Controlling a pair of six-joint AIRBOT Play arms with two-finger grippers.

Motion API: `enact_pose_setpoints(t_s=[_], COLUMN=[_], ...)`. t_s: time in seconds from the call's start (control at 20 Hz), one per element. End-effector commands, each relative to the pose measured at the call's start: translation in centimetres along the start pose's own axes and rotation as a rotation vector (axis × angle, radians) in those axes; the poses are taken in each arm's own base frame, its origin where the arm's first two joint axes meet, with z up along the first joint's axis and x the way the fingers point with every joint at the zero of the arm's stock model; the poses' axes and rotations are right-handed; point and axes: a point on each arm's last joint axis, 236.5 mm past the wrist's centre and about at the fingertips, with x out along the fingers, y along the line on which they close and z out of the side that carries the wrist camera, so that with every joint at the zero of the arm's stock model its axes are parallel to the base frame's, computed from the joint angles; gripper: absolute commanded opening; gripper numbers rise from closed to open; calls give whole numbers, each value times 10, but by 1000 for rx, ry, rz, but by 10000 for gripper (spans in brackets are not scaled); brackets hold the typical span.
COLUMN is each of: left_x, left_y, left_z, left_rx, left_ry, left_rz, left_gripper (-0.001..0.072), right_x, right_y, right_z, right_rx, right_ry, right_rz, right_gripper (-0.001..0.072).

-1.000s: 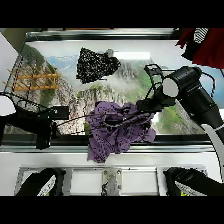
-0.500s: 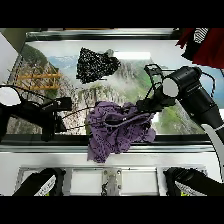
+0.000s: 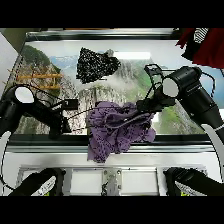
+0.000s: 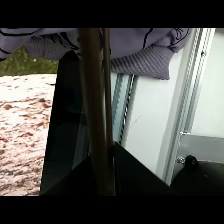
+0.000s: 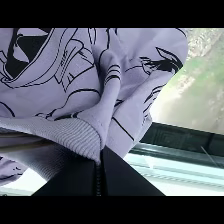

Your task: Fold the clothes and pants, and hang the long-sleeved shirts on hangers.

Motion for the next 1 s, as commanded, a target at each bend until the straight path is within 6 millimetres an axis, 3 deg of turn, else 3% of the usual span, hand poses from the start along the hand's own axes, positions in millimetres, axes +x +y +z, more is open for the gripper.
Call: enact_pose_setpoints(t_s=[0.0, 0.2, 0.55, 0.75, 0.85, 0.95], left_x=[20, 21, 21, 21, 21, 21], left_y=[-1, 9, 10, 10, 10, 11], left_z=[12, 54, 55, 54, 54, 55], left_rx=[33, 26, -16, -25, -26, -25], left_ry=[-7, -176, -179, -178, -177, -179], left_rz=[-17, 28, 31, 29, 30, 31], left_gripper=[19, 19, 19, 19, 19, 19], right_x=[0, 0, -1, -18, -27, -32], right_y=[0, 0, 1, -6, -19, -19], right_z=[0, 0, 0, 7, 3, -1], right_rx=[-1, 0, -41, -79, -75, -75], right_ry=[1, 1, -2, -54, -54, -55], right_rz=[0, 0, 1, -16, -60, -55], right_gripper=[16, 16, 16, 16, 16, 16])
